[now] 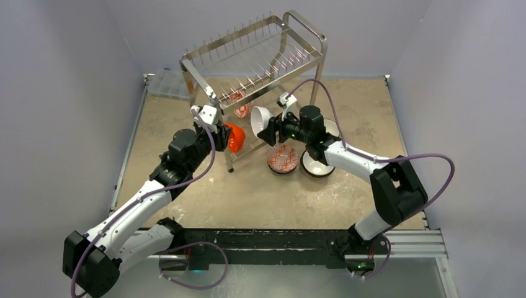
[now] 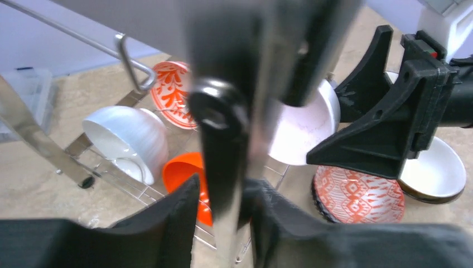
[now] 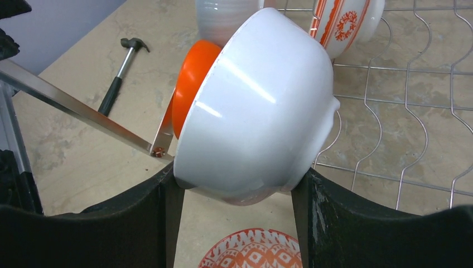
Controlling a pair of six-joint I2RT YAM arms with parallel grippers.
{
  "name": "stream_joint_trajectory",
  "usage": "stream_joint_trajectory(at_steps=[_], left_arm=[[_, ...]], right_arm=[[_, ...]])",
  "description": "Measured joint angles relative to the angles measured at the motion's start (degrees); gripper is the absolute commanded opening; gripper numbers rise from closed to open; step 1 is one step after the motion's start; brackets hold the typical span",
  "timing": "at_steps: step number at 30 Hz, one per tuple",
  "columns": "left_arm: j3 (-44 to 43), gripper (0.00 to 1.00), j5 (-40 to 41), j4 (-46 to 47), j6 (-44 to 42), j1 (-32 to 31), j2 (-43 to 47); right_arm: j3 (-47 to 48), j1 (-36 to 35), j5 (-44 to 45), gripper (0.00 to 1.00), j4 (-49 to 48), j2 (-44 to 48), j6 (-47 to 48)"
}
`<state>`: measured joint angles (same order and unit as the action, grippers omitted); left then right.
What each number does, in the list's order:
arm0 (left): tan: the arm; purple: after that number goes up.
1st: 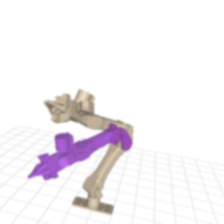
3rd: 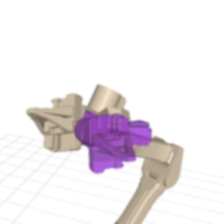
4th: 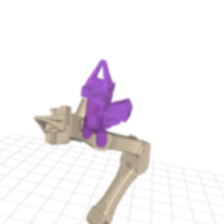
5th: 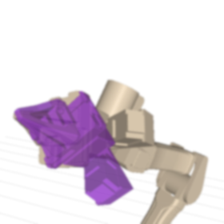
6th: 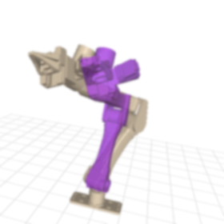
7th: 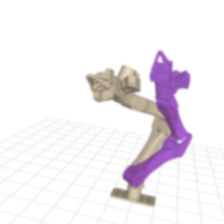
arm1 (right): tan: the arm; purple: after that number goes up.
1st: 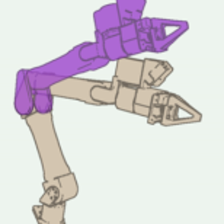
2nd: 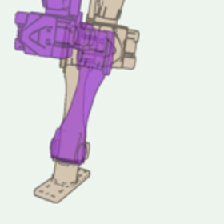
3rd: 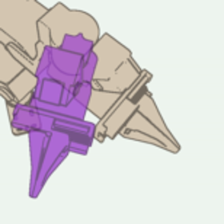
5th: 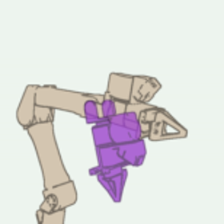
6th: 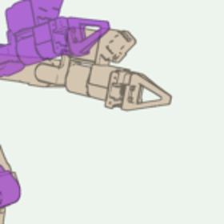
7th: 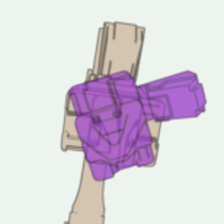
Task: Load the bowls into the dish rack
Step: Move the dish rack to the center of the board.
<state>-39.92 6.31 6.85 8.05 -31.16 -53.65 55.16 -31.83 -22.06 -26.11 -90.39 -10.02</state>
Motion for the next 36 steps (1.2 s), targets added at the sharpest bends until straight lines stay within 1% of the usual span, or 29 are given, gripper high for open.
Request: stream_joint_trajectory(at_steps=[2,4,7,13,19,25,26,33,35,36], left_arm=[[-0.04,0.09,-1.14,-0.04,-0.66,0.0,0.09],[-0.04,0.0,-2.14,-0.42,-1.81,-0.28,0.33],[-0.04,0.0,-4.42,-1.84,-1.84,-0.33,1.49],[-0.04,0.0,-5.31,-6.73,-2.01,-0.37,5.62],[-0.04,0.0,-7.04,-11.61,-2.56,-0.37,9.73],[-0.04,0.0,-7.85,-17.03,-2.91,-0.37,14.51],[-0.04,0.02,-7.85,-17.99,-2.8,-0.37,15.43],[0.39,0.55,-8.28,-21.4,-1.33,-0.37,19.8],[0.5,0.63,-8.22,-21.44,-0.57,-0.37,20.9],[0.66,0.65,-8.07,-21.38,-0.09,-0.37,21.2]], right_arm=[[-1.36,0.0,0.59,0.0,-0.96,0.92,0.02],[-2.89,0.0,1.92,0.0,-1.95,2.43,0.04],[-4.33,-0.02,3.45,0.0,-4.04,4.42,0.5],[-6.6,-0.04,5.66,0.0,-10.62,6.23,3.1],[-14.8,-1.22,5.62,0.0,-20.24,8.24,10.16],[-15.54,-2.03,5.64,0.0,-23.1,8.17,12.5],[-15.54,-2.38,5.7,0.0,-23.65,8.0,12.9],[-15.26,-6.01,7.08,0.0,-25.73,3.43,17.94],[-14.4,-6.99,7.69,0.0,-25.66,1.46,19.17],[-13.64,-7.41,7.96,0.0,-25.62,0.42,19.65]])
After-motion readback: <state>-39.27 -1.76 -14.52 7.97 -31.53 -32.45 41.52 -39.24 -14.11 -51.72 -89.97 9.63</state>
